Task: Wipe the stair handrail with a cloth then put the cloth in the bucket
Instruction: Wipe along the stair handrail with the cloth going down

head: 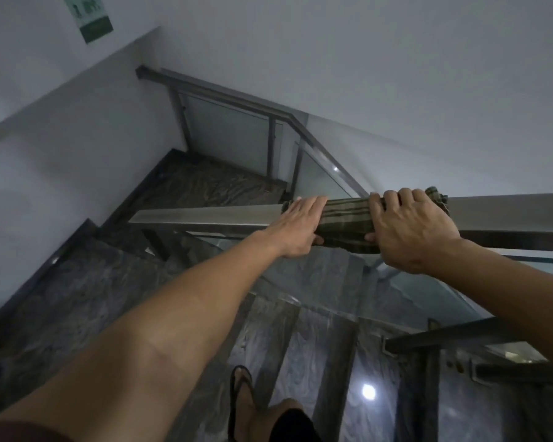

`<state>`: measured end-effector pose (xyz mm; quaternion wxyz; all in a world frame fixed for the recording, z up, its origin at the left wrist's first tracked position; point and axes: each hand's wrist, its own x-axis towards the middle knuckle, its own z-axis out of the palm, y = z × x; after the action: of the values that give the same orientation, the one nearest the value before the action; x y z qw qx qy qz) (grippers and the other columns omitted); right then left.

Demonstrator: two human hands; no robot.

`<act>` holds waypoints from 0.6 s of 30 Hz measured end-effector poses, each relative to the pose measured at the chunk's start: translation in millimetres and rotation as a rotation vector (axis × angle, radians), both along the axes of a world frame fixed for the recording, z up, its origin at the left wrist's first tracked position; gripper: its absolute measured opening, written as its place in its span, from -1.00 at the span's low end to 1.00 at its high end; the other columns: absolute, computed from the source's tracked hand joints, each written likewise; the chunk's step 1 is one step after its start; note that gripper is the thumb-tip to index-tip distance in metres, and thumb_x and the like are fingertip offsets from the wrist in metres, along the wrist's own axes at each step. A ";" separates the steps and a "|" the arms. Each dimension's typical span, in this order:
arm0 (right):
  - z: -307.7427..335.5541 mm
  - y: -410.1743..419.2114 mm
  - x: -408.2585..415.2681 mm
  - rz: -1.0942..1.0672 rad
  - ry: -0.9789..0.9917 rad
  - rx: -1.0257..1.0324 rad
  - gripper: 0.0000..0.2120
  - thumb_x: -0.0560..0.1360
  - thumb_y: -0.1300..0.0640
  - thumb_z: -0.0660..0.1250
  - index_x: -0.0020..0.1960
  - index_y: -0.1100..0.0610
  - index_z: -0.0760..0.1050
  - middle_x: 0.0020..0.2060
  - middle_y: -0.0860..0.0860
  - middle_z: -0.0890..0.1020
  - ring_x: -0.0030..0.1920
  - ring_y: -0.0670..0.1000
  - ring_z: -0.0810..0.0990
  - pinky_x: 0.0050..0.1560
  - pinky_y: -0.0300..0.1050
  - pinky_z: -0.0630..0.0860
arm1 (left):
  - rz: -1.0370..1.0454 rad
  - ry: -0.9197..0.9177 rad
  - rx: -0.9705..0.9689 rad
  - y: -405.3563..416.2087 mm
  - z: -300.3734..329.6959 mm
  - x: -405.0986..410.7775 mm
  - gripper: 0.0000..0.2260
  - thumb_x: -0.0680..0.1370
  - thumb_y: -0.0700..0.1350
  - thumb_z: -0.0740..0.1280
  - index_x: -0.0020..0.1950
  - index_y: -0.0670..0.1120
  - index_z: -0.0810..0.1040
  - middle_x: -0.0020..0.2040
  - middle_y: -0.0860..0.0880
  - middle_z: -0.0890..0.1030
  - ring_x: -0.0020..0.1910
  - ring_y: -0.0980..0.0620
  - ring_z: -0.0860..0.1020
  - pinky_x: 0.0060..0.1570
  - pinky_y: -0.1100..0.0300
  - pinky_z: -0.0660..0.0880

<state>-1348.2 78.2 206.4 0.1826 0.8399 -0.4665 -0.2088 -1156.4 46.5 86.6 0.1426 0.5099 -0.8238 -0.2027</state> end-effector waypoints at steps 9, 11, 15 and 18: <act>-57.8 -16.7 80.8 0.017 -0.018 -0.001 -0.41 0.53 -0.20 -0.01 0.31 0.25 0.24 0.09 0.20 0.53 0.02 0.17 0.52 0.09 0.08 0.48 | 0.006 -0.031 0.008 -17.5 -56.6 83.3 -0.22 0.48 -0.07 0.39 0.54 -0.15 -0.03 0.51 -0.15 0.14 0.52 -0.12 0.10 0.51 0.02 -0.14; -71.9 -21.8 99.2 0.017 -0.025 -0.003 -0.41 0.52 -0.21 -0.01 0.31 0.25 0.24 0.10 0.20 0.53 0.03 0.16 0.52 0.10 0.08 0.48 | 0.007 -0.032 -0.005 -22.4 -70.3 102.5 -0.22 0.49 -0.07 0.38 0.54 -0.15 -0.03 0.51 -0.15 0.14 0.52 -0.11 0.09 0.48 0.07 -0.17; -96.8 -30.0 134.2 0.019 -0.033 -0.008 -0.42 0.53 -0.21 -0.01 0.31 0.24 0.24 0.10 0.20 0.52 0.03 0.16 0.52 0.10 0.08 0.48 | 0.006 -0.025 0.002 -30.4 -94.7 138.4 -0.21 0.48 -0.06 0.39 0.54 -0.14 -0.03 0.51 -0.15 0.15 0.52 -0.12 0.10 0.49 0.06 -0.16; -111.0 -32.9 160.1 0.009 -0.031 0.008 -0.42 0.53 -0.21 -0.02 0.30 0.24 0.25 0.09 0.20 0.52 0.02 0.16 0.52 0.09 0.08 0.48 | -0.006 -0.024 0.008 -35.0 -110.4 162.9 -0.21 0.47 -0.06 0.40 0.53 -0.13 -0.02 0.50 -0.15 0.16 0.51 -0.13 0.12 0.50 0.03 -0.14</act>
<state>-1188.1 45.3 95.3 0.1726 0.8458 -0.4648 -0.1968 -993.6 11.5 -23.8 0.1300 0.5106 -0.8260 -0.2002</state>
